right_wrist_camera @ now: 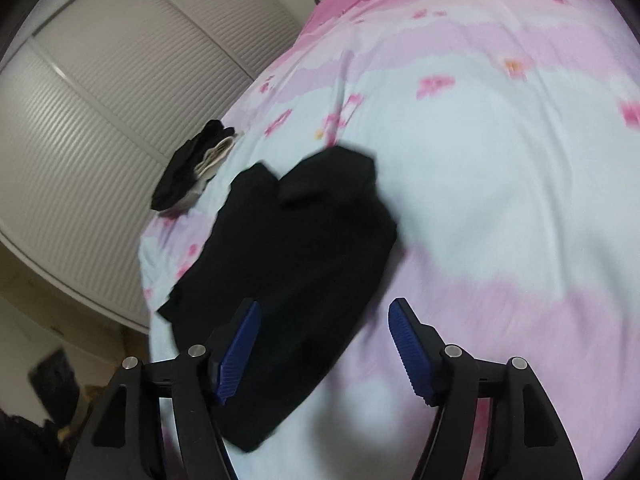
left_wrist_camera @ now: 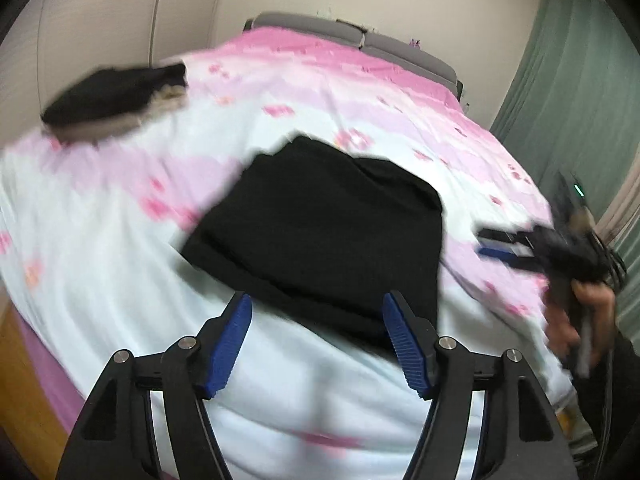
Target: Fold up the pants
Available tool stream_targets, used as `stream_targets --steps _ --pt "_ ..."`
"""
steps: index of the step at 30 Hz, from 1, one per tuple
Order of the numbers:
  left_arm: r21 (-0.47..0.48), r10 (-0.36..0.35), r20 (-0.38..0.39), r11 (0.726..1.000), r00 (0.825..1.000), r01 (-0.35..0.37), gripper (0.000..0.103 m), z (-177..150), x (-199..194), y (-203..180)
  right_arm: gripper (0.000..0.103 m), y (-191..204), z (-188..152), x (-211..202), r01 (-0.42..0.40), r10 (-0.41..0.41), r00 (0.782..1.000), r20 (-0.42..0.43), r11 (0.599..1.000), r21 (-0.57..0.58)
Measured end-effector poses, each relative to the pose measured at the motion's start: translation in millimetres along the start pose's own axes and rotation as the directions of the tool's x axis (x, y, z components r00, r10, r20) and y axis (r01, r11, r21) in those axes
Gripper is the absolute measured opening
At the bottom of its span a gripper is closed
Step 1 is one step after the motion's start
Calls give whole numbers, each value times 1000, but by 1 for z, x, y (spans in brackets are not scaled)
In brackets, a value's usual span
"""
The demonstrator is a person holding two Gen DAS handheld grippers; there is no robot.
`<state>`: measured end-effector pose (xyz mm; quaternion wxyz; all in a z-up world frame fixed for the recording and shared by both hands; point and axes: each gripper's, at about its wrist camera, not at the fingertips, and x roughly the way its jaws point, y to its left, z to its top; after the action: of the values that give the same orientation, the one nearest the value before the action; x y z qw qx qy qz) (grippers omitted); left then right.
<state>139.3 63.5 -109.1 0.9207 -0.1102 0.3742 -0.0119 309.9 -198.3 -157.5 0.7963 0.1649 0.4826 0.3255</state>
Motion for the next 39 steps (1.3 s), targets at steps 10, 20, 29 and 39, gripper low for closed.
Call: stream_targets --steps 10,20,29,39 --pt "127 -68 -46 989 997 73 75 52 34 57 69 46 -87 2 79 -132 968 213 967 244" --pt "85 -184 -223 975 957 207 75 63 107 84 69 48 -115 33 131 -214 959 188 918 375" --pt "128 -263 -135 951 955 280 71 65 104 77 69 54 -114 40 159 -229 957 176 926 342" --pt "60 -269 -272 954 924 295 66 53 153 88 69 51 -119 42 167 -231 959 163 929 331"
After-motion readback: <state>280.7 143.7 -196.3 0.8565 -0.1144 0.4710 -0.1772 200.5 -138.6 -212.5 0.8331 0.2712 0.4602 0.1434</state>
